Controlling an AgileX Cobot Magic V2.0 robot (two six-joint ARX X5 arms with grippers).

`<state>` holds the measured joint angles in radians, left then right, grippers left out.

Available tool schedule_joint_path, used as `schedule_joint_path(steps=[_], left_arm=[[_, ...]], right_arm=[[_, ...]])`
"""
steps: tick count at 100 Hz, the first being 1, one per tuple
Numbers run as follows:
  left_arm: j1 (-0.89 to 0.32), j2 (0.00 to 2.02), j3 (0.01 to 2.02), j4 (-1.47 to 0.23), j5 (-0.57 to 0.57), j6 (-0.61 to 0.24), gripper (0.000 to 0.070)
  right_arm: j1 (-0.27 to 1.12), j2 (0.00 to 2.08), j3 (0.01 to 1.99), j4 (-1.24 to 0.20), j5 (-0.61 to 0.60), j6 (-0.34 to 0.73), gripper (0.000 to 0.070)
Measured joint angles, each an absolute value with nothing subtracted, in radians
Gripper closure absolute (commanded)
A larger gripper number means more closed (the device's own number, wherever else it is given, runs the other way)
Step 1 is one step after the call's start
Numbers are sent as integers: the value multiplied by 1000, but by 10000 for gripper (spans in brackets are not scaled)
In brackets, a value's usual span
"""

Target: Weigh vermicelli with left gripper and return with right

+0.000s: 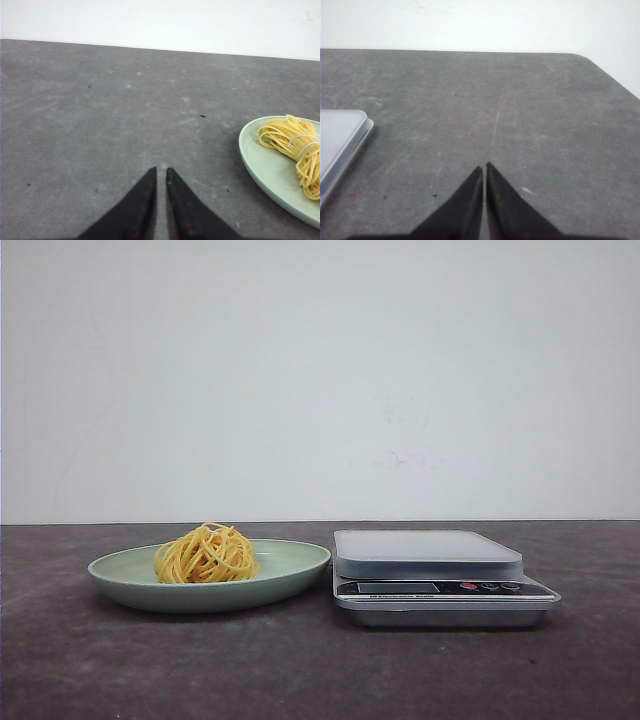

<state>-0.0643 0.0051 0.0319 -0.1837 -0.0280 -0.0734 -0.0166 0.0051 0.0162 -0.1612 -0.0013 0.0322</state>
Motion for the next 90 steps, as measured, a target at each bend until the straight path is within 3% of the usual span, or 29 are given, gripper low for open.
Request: schedule_joint_path(steps=[48,70,80,90], left_arm=[[-64,5,32,-183,-28,-73,700],[-64,5,32,-89,-27,-77,700],[-64,6,32,-10,-27,-138,696],[-64,5,32,55,-27,-264,695]], right_arm=[[-17,5,16,-159,-18,44,698],[-17,5,16,-46,-150,193,698],[-17,6,41,-47,-182,297,698],[-16,6,98,-71,-209,383,699]])
